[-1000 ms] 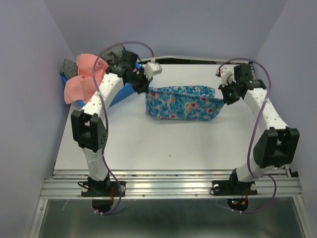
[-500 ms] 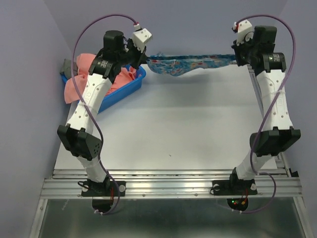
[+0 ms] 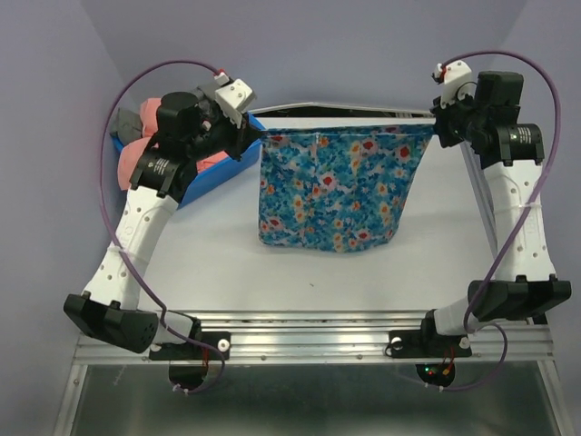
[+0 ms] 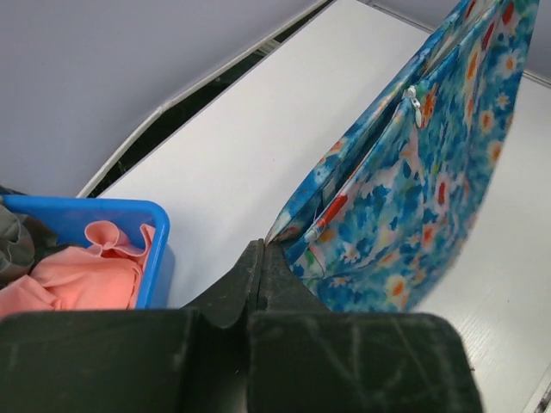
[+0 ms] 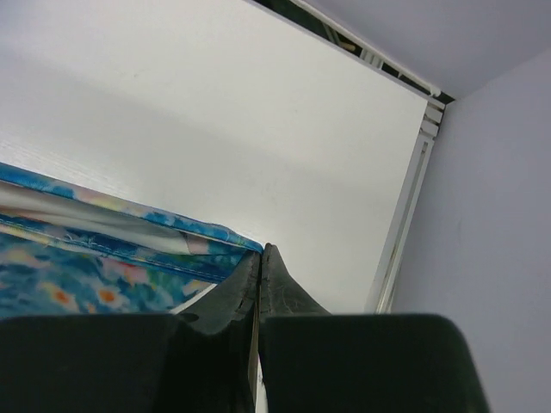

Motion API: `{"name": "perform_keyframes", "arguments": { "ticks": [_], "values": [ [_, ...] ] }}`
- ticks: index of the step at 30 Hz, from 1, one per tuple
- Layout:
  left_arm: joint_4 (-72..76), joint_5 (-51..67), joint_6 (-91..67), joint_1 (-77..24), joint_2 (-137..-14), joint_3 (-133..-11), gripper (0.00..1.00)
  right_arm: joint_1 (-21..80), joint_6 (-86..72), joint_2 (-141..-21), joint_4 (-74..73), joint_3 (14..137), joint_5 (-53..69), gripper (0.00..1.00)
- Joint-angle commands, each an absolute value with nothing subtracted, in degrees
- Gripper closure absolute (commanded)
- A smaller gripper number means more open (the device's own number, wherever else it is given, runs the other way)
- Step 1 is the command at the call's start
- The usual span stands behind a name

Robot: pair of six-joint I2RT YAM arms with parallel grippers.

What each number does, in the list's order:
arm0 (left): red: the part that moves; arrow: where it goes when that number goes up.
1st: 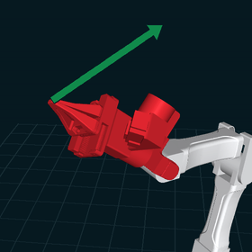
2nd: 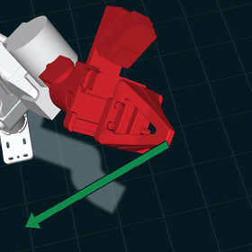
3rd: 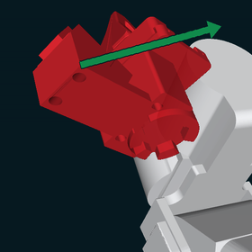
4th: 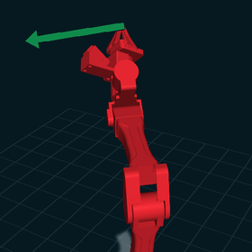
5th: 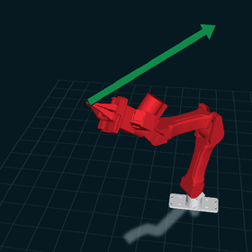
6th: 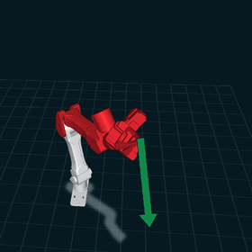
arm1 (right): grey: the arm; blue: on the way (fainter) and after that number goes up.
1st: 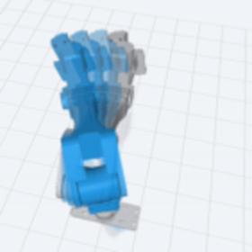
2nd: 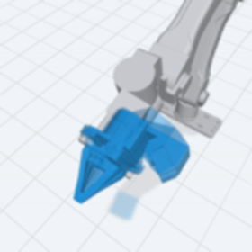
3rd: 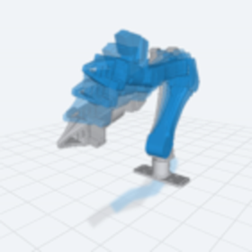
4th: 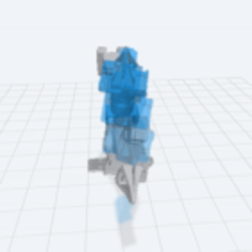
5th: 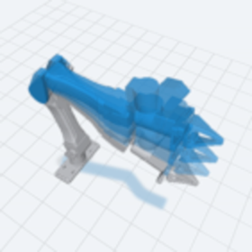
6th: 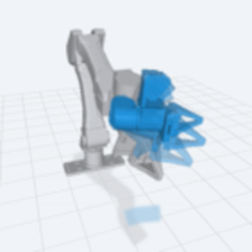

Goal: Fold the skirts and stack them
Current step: Flatten the skirt out

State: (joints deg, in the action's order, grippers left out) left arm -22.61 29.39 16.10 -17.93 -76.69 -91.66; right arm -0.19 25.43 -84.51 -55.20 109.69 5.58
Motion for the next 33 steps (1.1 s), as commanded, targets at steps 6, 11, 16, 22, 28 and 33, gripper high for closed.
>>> {"name": "perform_keyframes", "arguments": {
  "ticks": [6, 11, 16, 22, 28, 33],
  "values": [
    [-19.2, 7.5, 14.2, -15.6, -91.4, -99.4, 1.0, -7.2, 27.2, -101.0, -44.3, 113.9, -18.3, 0.99],
    [-15.9, 6.1, 12.9, -15.5, -109.4, -122.4, 1.0, -7.2, 27.8, -119.8, -43.6, 141.3, -19.9, 0.99],
    [-8.4, 2.9, 10.6, -14.7, -121.9, -143.5, 1.0, -7.2, 31.1, -125.3, -28.2, 152.2, -25.5, 0.99],
    [13.5, 1.5, 11.0, -14.3, -115.5, -125.8, 1.0, -7.7, 27.0, -116.8, -15.8, 141.3, -25.0, 0.99],
    [13.5, 6.4, 16.7, -14.8, -114.4, -113.6, 1.0, -8.3, 27.9, -112.1, -17.3, 113.3, -14.9, 0.99],
    [6.7, 6.1, 27.0, -17.4, -114.7, -98.7, 1.0, -8.3, 29.8, -113.7, -19.9, 94.4, -15.4, 0.99]
  ]
}}
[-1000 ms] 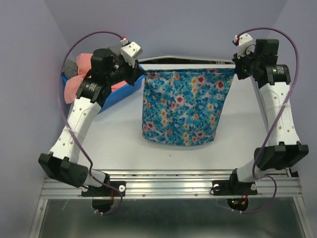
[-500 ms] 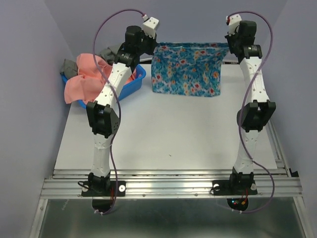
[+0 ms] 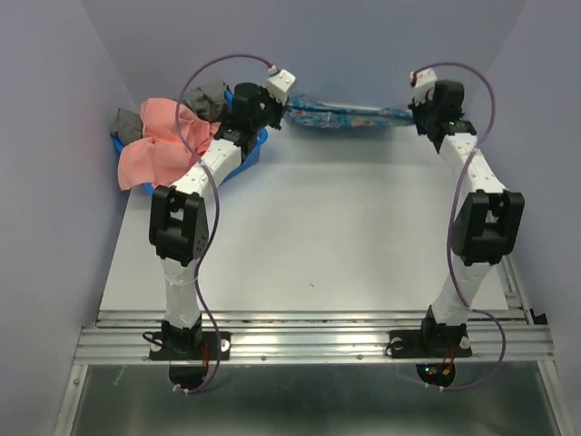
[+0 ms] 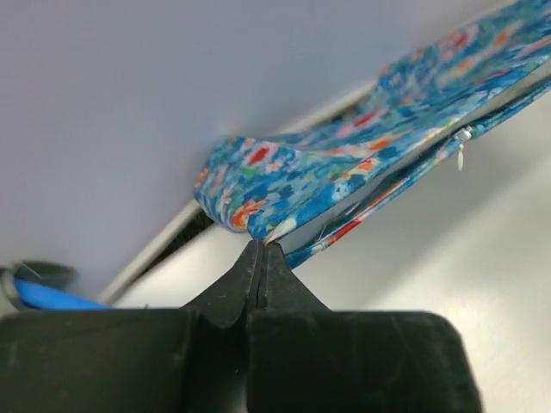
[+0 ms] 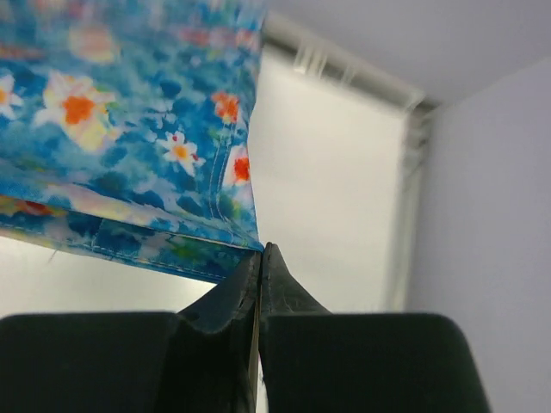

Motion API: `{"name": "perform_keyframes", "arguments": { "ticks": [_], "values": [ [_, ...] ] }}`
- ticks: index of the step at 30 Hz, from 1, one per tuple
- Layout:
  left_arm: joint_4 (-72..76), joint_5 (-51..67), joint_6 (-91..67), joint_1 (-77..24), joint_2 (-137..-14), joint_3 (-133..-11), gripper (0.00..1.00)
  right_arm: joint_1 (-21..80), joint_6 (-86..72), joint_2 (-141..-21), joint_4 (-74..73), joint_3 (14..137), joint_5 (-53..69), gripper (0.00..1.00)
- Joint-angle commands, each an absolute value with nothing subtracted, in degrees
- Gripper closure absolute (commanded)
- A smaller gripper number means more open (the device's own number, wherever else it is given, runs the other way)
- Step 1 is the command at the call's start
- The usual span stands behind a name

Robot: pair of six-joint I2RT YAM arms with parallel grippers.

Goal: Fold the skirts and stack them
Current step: Flatten the skirt out

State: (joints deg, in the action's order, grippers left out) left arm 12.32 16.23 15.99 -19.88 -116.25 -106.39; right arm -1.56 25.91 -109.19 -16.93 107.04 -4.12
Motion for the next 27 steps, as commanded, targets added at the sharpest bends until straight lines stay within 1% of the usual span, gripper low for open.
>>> {"name": "perform_keyframes", "arguments": {
  "ticks": [1, 2, 3, 4, 6, 9, 11, 16, 20, 22, 23, 24, 25, 26, 27],
  "values": [
    [3.8, 5.7, 29.0, -17.8, -114.2, -96.9, 1.0, -8.3, 30.5, -113.6, -20.0, 91.3, -16.3, 0.99],
    [2.8, 5.5, 29.4, -18.5, -113.5, -92.2, 1.0, -8.3, 31.5, -111.7, -20.2, 84.8, -16.3, 0.99],
    [2.4, 5.6, 29.7, -18.6, -112.3, -89.2, 1.0, -8.3, 32.0, -110.2, -20.1, 81.5, -16.4, 0.99],
    [2.4, 5.8, 29.8, -18.7, -109.5, -83.6, 1.0, -8.3, 32.9, -108.6, -20.3, 78.3, -16.3, 0.99],
    [1.9, 6.3, 30.1, -18.7, -106.4, -78.8, 1.0, -8.3, 34.4, -103.0, -21.4, 70.4, -15.8, 0.99],
    [-0.3, 7.8, 31.7, -18.8, -100.6, -70.8, 1.0, -8.3, 37.4, -98.3, -23.1, 63.0, -16.6, 0.99],
    [-3.3, 8.0, 33.3, -19.3, -97.7, -66.3, 1.0, -8.3, 38.8, -95.6, -25.7, 61.0, -16.6, 0.99],
    [-12.0, 10.9, 35.7, -19.9, -93.9, -62.7, 1.0, -8.3, 41.3, -91.9, -33.6, 58.4, -13.3, 0.99],
    [-16.9, 12.7, 37.9, -20.7, -90.8, -61.3, 1.0, -8.3, 42.9, -89.0, -41.3, 58.0, -9.2, 0.92],
    [-20.5, 14.3, 38.8, -21.1, -89.3, -61.6, 0.93, -7.8, 45.0, -86.0, -43.8, 57.7, -5.7, 0.8],
    [-21.9, 15.7, 39.8, -21.6, -89.0, -62.1, 0.89, -7.8, 46.2, -84.9, -46.6, 58.2, -4.1, 0.72],
    [-23.1, 16.3, 40.2, -21.9, -88.6, -62.3, 0.79, -7.8, 47.0, -82.8, -48.0, 58.4, -0.9, 0.58],
    [-24.1, 16.8, 40.6, -22.4, -88.3, -62.3, 0.75, -7.2, 47.6, -81.8, -49.3, 58.8, -0.9, 0.53],
    [-25.3, 17.2, 40.7, -22.8, -87.5, -62.3, 0.7, -7.2, 48.1, -80.9, -51.2, 59.1, 2.9, 0.48],
    [-25.7, 18.1, 40.6, -23.6, -87.1, -62.0, 0.61, -6.7, 49.0, -80.0, -52.2, 59.8, 4.6, 0.42]
  ]
}}
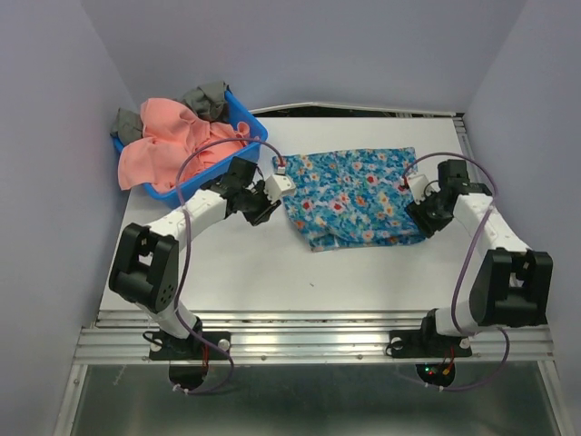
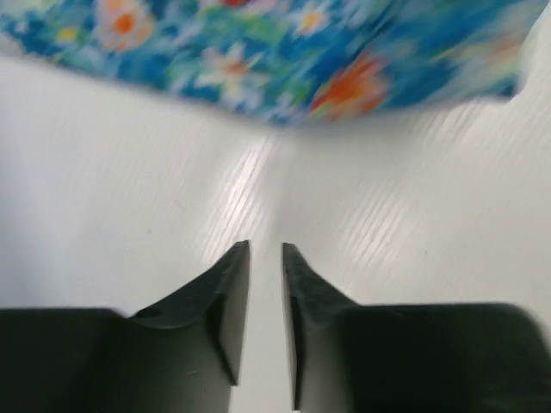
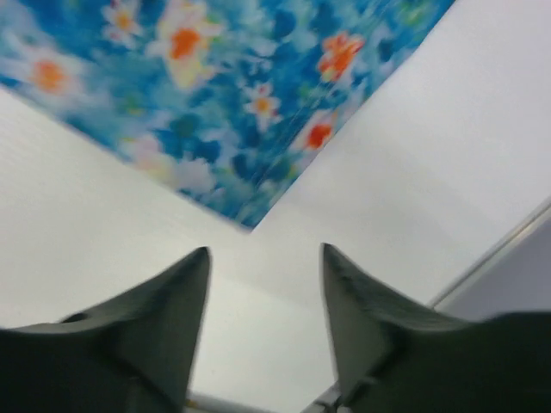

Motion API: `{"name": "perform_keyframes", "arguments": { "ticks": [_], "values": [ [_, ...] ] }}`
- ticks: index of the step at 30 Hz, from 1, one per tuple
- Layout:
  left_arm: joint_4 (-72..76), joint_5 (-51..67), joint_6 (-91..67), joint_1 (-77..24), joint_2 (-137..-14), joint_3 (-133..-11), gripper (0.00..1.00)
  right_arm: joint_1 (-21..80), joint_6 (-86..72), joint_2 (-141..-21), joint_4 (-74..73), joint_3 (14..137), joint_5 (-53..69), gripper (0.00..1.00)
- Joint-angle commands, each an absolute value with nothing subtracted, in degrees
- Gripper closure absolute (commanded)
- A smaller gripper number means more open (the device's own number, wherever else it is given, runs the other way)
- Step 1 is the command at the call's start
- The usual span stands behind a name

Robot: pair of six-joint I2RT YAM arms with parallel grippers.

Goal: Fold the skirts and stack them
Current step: Flatten the skirt out

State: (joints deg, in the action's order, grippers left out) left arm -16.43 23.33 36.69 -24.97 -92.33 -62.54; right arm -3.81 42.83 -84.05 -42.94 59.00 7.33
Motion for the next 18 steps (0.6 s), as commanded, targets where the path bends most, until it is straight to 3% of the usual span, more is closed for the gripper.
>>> {"name": "perform_keyframes", "arguments": {
  "ticks": [1, 6, 11, 14, 18],
  "values": [
    [-26.6, 18.8, 40.6, -24.0, -86.3, -61.7, 0.59, -6.1, 49.2, -78.6, -53.1, 60.3, 8.1, 0.33],
    [-28.0, 24.7, 40.4, -25.4, -83.1, -60.6, 0.49, -3.7, 50.4, -76.6, -58.3, 63.7, 16.7, 0.23],
    [-27.5, 26.4, 35.3, -25.7, -83.0, -64.2, 0.48, -2.6, 52.2, -75.2, -61.7, 66.8, 20.7, 0.18],
    [-24.5, 24.4, 30.8, -26.6, -86.0, -67.7, 0.49, -2.6, 44.5, -75.8, -54.5, 67.7, 17.7, 0.21],
    [-20.1, 21.5, 25.7, -29.2, -92.3, -72.9, 0.53, -2.6, 35.7, -84.7, -46.8, 72.4, 13.4, 0.35]
  ]
}}
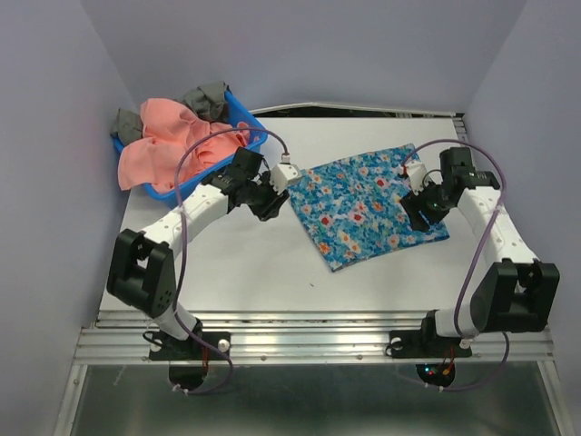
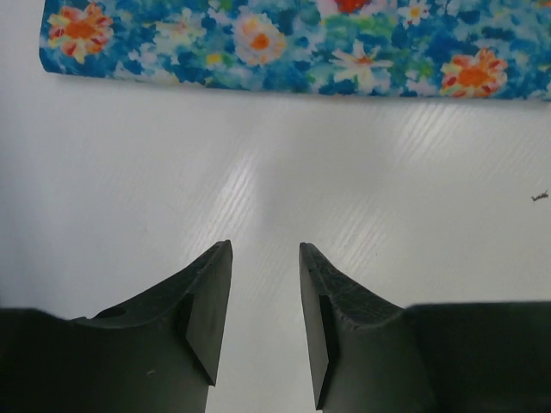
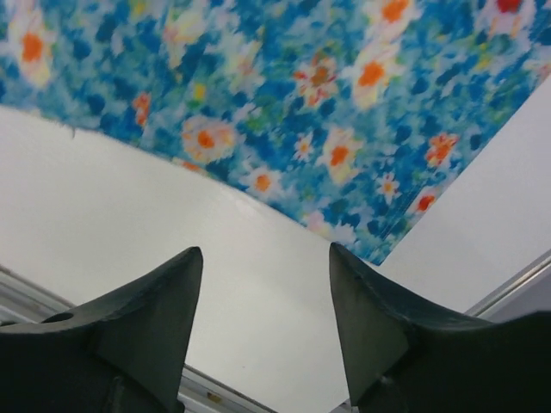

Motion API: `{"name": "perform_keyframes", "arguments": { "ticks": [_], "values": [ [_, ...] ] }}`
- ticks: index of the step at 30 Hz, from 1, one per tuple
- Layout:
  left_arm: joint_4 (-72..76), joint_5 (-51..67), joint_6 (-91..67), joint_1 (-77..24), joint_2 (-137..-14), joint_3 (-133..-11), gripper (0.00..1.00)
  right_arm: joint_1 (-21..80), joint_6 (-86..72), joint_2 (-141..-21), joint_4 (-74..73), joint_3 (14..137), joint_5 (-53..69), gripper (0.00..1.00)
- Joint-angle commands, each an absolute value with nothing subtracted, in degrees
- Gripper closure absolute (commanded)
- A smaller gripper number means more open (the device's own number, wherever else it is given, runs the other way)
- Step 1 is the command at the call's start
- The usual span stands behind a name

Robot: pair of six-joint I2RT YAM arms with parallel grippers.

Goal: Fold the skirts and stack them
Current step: Flatten the skirt out

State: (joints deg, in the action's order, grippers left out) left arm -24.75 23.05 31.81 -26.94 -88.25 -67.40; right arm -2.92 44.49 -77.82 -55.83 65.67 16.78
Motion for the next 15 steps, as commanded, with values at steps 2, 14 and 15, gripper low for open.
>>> {"name": "perform_keyframes", "arguments": {
  "ticks": [2, 14, 15],
  "values": [
    [-19.7, 21.1, 24.0, -30.1, -97.6, -76.0, 0.54, -3.2, 33.5, -90.4, -45.4, 75.7, 10.4, 0.4],
    [-20.2, 21.5, 15.5, -34.5, -116.8, -87.8, 0.6, -3.8, 40.1, -112.2, -38.8, 80.6, 1.6, 0.51],
    [-20.6, 20.7, 15.6, -34.5, -117.9, -88.9, 0.61, -3.8, 41.2, -111.4, -39.0, 78.3, 1.2, 0.52]
  ]
}}
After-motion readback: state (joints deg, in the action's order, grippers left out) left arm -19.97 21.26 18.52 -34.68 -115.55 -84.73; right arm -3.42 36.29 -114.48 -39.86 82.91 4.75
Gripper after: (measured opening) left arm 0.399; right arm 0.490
